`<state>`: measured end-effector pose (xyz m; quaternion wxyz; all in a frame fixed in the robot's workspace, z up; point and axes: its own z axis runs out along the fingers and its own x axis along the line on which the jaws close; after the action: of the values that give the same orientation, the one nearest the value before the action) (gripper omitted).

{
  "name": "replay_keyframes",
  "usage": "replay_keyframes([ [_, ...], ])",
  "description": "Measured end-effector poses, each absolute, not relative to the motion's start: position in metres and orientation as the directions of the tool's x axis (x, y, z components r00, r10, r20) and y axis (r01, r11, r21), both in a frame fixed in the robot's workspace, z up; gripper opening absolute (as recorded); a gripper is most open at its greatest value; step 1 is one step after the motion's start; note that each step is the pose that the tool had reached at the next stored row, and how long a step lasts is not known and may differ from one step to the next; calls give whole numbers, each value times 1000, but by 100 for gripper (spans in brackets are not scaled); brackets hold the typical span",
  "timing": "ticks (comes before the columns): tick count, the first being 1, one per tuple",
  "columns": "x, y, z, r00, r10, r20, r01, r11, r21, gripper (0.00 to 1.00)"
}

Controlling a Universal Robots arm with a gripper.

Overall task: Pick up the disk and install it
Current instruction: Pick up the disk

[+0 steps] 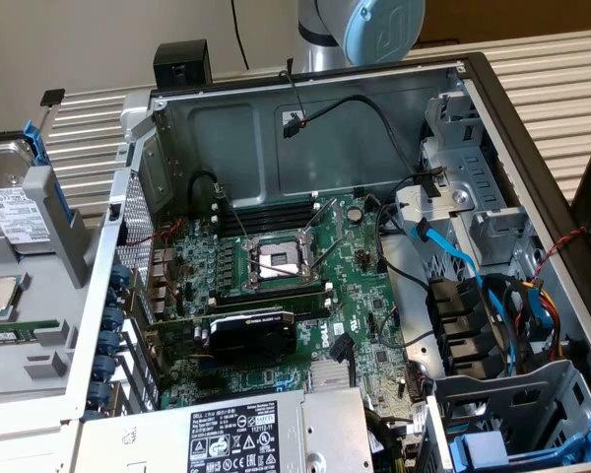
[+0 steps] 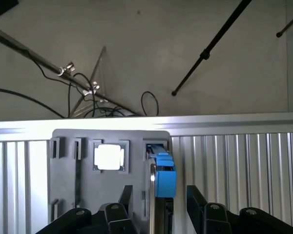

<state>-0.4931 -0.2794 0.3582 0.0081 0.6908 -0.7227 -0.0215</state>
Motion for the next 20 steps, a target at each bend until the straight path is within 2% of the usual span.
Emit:
replay_keyframes([
  [7, -486, -281, 346, -45, -999, -26, -998, 44, 43, 56],
  [13, -486, -281, 338, -44, -998, -52, -998, 42, 44, 56],
  [20, -487, -281, 329, -44, -997, -66, -998, 41, 47, 56],
])
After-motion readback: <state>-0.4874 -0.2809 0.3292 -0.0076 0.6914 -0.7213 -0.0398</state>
